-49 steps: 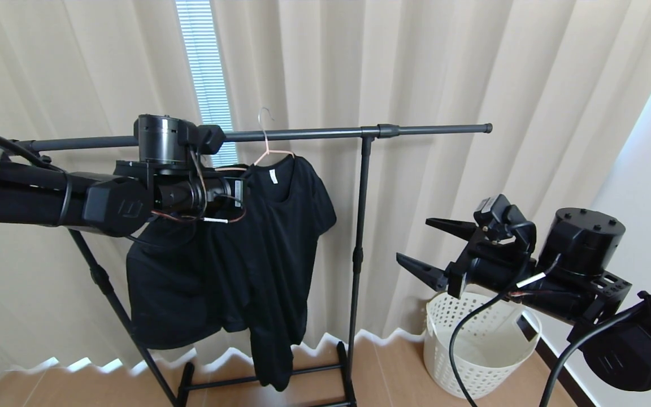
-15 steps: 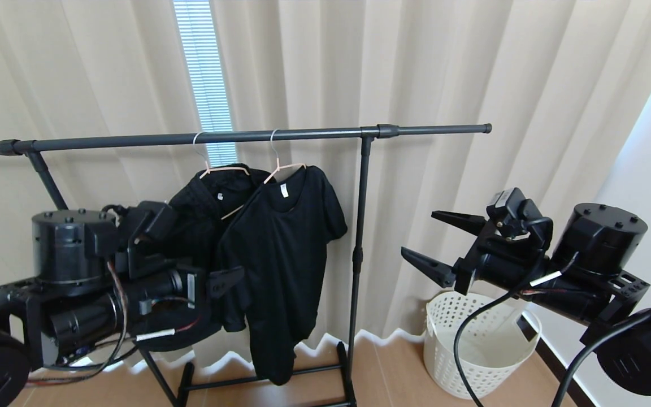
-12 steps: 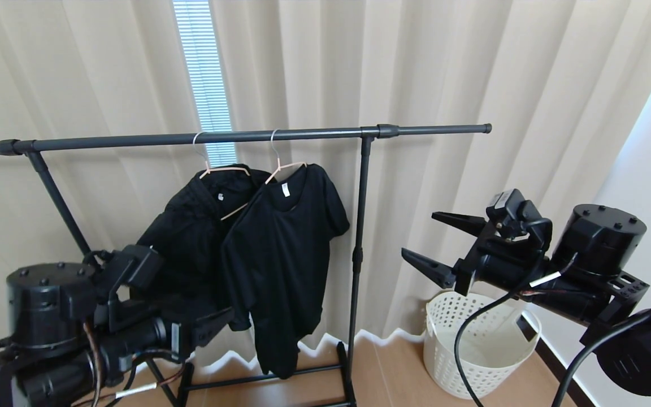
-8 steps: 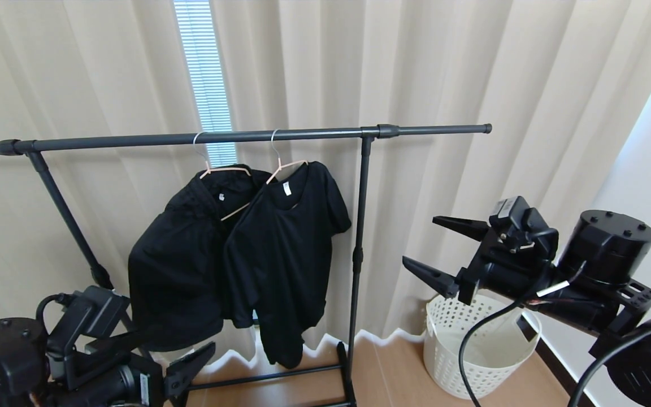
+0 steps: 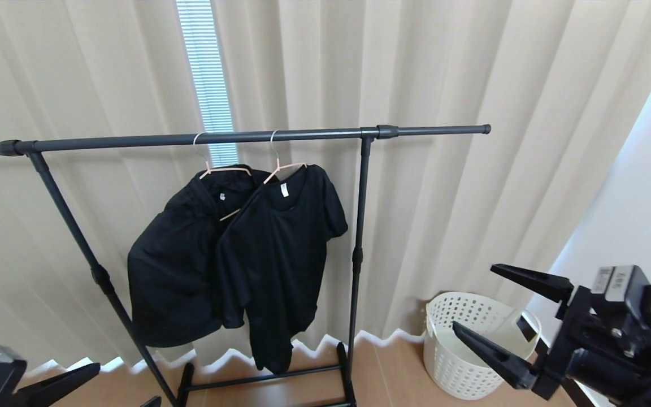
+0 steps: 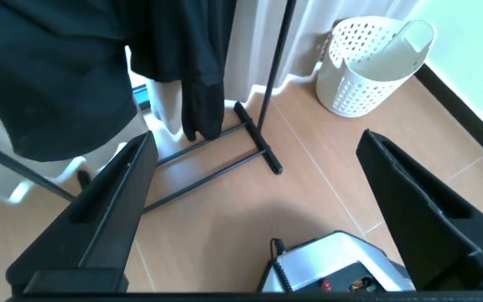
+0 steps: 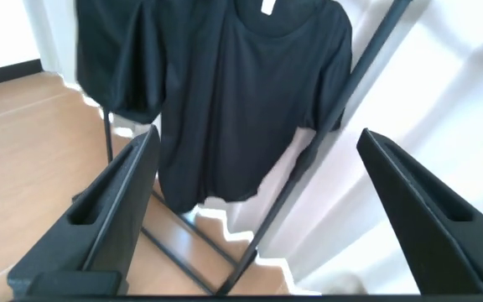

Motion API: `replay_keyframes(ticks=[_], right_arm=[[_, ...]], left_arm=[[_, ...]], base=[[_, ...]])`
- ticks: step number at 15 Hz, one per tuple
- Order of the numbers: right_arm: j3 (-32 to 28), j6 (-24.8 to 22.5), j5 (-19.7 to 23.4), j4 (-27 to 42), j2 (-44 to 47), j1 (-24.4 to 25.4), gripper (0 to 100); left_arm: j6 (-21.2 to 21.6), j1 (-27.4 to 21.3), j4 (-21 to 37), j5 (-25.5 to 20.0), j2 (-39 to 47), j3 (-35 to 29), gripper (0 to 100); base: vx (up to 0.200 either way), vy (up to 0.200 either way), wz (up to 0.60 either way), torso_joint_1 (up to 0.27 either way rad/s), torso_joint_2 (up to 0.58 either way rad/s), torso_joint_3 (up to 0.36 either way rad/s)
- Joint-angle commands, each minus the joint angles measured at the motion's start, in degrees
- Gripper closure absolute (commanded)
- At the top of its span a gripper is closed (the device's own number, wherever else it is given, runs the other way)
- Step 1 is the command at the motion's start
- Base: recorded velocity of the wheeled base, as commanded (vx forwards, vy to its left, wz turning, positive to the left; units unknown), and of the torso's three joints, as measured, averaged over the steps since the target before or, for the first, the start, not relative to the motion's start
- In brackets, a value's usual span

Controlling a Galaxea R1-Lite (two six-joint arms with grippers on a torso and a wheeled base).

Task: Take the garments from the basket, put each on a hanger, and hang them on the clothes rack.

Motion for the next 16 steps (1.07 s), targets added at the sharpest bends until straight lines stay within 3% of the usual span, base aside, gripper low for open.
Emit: replay_keyframes(ticks=[1, 2, 3, 4, 5, 7, 10, 13, 14, 15, 16], right_arm=[[5.45, 3.99, -8.36, 10.18, -19.04, 4.63, 0], [5.45, 6.28, -10.11, 21.95, -30.99, 6.65, 0], [5.45, 6.54, -10.47, 32.94, -38.9, 6.92, 0], [5.45, 6.54, -10.47, 36.46, -41.98, 6.92, 0], [5.45, 6.28, -10.29, 56.14, -58.68, 6.92, 0], [5.45, 6.72, -9.67, 66.16, -68.08, 5.51, 0], [5.45, 8.03, -9.85, 66.95, -69.05, -5.04, 0], [5.45, 6.54, -9.41, 67.04, -69.66, -25.43, 0], [5.45, 5.48, -9.06, 67.04, -71.07, -30.09, 0], [5.45, 5.22, -5.54, 66.69, -76.78, -36.68, 0], [5.45, 4.87, -4.23, 66.07, -77.22, -37.29, 0]], left_arm=[[2.67, 0.15, 20.49, 0.14, -29.35, 0.02, 0], [4.96, 0.07, 31.92, -0.39, -41.12, 0.02, 0], [4.78, -0.2, 35.61, -1.18, -45.52, -1.91, 0], [4.78, -0.2, 35.7, -1.27, -46.22, -2.0, 0], [4.87, 0.24, 35.61, -1.36, -46.92, -1.91, 0], [4.87, 1.82, 35.61, -1.45, -46.75, -1.91, 0], [4.87, 10.96, 35.61, -1.36, -39.8, -1.91, 0], [4.87, 14.83, 35.61, -1.27, -38.75, -1.91, 0], [4.87, 16.06, 35.61, -1.27, -38.84, -1.91, 0], [4.96, 19.58, 35.61, -1.18, -41.21, -1.91, 0], [5.31, 21.42, 35.61, -1.1, -43.94, -1.91, 0]], base=[[0.0, 0.0, 0.0, 0.0, 0.0, 0.0], [0.0, 0.0, 0.0, 0.0, 0.0, 0.0], [0.0, 0.0, 0.0, 0.0, 0.0, 0.0], [0.0, 0.0, 0.0, 0.0, 0.0, 0.0], [0.0, 0.0, 0.0, 0.0, 0.0, 0.0], [0.0, 0.0, 0.0, 0.0, 0.0, 0.0], [0.0, 0.0, 0.0, 0.0, 0.0, 0.0], [0.0, 0.0, 0.0, 0.0, 0.0, 0.0], [0.0, 0.0, 0.0, 0.0, 0.0, 0.0], [0.0, 0.0, 0.0, 0.0, 0.0, 0.0], [0.0, 0.0, 0.0, 0.0, 0.0, 0.0]])
